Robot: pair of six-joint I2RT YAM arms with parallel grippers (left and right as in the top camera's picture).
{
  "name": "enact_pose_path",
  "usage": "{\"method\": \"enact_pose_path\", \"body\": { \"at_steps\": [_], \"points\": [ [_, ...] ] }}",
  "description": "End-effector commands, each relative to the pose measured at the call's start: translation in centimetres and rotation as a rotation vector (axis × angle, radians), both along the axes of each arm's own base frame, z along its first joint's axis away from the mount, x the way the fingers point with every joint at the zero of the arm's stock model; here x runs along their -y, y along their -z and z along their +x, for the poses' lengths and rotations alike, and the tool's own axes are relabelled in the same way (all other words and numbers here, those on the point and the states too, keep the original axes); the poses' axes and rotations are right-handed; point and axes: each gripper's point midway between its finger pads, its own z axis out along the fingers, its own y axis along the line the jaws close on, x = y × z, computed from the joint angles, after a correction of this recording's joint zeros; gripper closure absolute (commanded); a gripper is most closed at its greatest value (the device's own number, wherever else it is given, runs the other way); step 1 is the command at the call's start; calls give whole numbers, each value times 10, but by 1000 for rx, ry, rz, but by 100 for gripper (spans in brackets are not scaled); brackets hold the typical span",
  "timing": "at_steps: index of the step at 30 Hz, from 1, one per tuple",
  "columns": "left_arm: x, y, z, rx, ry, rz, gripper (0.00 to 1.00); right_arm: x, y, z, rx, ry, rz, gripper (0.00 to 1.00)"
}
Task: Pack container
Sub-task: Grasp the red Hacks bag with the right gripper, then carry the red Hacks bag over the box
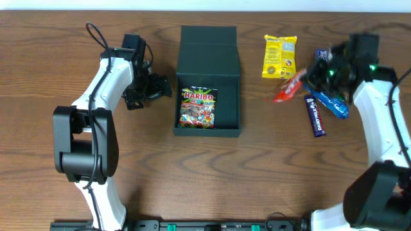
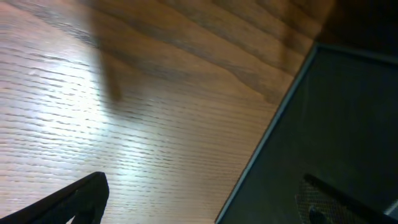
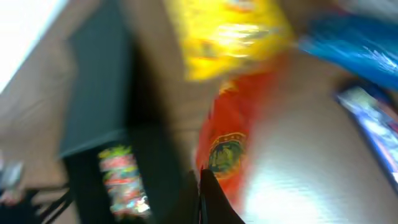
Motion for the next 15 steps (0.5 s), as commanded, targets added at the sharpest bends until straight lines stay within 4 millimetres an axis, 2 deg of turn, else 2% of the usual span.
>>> {"method": "enact_pose_path", "body": {
  "at_steps": [1,4,6,8,12,15],
  "points": [
    [-8,-6,7,18,-6,3,2,-51,-72,10,225,-253,14,98],
    [-12,-10,11,32,0,4,2,-88,-115,5,350,-423,23,99],
    [-13,-13,13,43,10,4,2,-112,-137,-5,422,-547,37,99],
    [-14,-17,17,58,16,5,2,-135,-150,-21,482,-691,55,99],
    [-23,-26,25,90,34,17,2,-172,-145,-48,513,-893,43,99],
    [-40,-39,31,111,41,68,2,-203,-133,-64,535,-1046,28,99]
  ]
}}
